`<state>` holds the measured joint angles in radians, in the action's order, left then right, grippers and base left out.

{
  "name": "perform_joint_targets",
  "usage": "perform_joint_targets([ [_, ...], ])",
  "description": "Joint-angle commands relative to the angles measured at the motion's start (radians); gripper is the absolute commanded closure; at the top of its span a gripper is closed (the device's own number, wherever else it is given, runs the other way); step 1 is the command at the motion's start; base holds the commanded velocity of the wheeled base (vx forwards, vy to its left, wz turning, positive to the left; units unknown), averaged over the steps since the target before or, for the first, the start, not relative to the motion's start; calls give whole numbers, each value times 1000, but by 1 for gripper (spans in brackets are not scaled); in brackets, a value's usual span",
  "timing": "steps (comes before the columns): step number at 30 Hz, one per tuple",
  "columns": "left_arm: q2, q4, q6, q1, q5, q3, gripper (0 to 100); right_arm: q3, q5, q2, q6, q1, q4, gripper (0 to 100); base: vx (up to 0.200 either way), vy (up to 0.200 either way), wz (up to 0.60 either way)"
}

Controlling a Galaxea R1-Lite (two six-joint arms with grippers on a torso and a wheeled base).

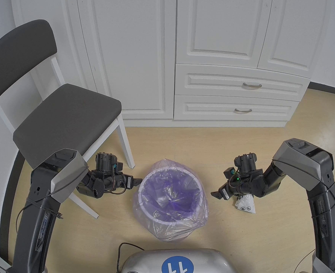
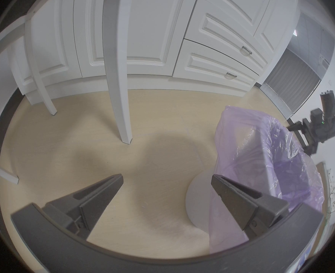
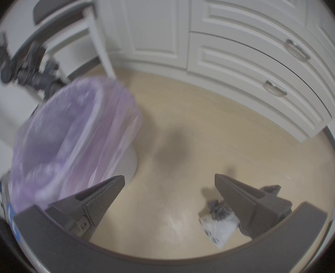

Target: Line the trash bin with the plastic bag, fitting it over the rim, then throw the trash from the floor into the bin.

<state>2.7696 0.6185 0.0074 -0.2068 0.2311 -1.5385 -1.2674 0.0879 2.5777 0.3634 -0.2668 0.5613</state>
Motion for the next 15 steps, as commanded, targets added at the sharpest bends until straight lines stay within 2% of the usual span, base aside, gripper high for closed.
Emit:
perform_joint_targets([
  [1, -19, 36, 6, 0, -27, 40, 0, 181, 1, -137, 129, -3, -27, 0, 0, 0, 0],
  [4, -18, 36, 6, -2, -27, 37, 0, 246, 13, -157, 187, -17, -27, 0, 0, 0, 0],
  [7, -16, 36, 6, -2, -27, 35, 0, 270, 36, -148, 190, -61, -15, 0, 0, 0, 0],
  [9, -16, 40, 5, -2, -27, 37, 0, 241, 64, -126, 118, -88, -12, 0, 0, 0, 0],
  [10, -16, 43, 5, -2, -27, 38, 0, 217, 84, -120, 42, -97, -12, 0, 0, 0, 0],
  [11, -16, 44, 5, -2, -27, 38, 0, 215, 85, -120, 29, -98, -14, 0, 0, 0, 0],
  [12, -16, 58, 3, 0, -27, 43, 0, 175, 105, -117, -113, -126, -23, 0, 0, 0, 0],
  [14, -15, 66, 0, 1, -27, 44, 0, 137, 115, -103, -190, -130, -29, 0, 0, 0, 0],
  [15, -15, 66, 0, 1, -27, 43, 0, 125, 116, -93, -190, -126, -29, 0, 0, 0, 0],
])
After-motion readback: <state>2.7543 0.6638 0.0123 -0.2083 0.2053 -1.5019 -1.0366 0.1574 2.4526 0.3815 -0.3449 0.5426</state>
